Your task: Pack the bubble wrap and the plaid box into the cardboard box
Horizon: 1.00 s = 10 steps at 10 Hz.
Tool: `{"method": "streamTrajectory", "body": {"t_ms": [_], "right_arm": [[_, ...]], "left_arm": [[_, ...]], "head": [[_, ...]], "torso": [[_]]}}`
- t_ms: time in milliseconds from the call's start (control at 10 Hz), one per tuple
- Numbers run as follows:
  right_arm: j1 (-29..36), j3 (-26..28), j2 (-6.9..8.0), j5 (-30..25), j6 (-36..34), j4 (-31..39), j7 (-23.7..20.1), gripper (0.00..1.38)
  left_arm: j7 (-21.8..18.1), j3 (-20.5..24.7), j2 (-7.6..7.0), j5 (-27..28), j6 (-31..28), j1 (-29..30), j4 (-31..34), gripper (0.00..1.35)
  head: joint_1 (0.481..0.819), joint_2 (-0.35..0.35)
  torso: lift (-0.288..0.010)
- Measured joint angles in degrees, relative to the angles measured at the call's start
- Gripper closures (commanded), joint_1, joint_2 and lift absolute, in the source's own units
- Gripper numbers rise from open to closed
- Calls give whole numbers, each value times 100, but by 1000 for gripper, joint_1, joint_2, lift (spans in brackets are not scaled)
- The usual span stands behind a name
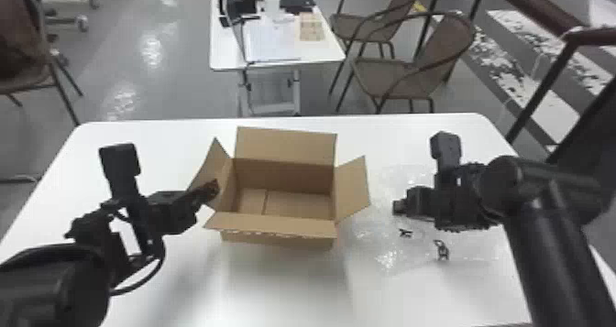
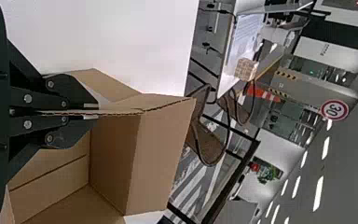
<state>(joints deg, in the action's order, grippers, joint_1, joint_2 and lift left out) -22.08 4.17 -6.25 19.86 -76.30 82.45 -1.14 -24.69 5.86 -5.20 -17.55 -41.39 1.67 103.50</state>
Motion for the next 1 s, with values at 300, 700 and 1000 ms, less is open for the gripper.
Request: {"method": "streamTrajectory", "body": {"t_ms": [300, 700, 1000], "right_arm": [[225, 40, -24, 282, -153, 1127, 0, 1125], [504, 329, -91, 715, -329, 2754, 0, 1125], [433, 451, -176, 1127, -201, 3772, 0, 1125]], "left_arm": [[0, -11, -15, 9, -6, -8, -6, 1210], [9, -11, -16, 33, -25, -11, -6, 1211], [17, -13, -15, 71, -56, -6, -5, 1211]], "head": [[695, -31], [695, -29], [695, -21]], "torso": [[-102], [-102], [-102]]}}
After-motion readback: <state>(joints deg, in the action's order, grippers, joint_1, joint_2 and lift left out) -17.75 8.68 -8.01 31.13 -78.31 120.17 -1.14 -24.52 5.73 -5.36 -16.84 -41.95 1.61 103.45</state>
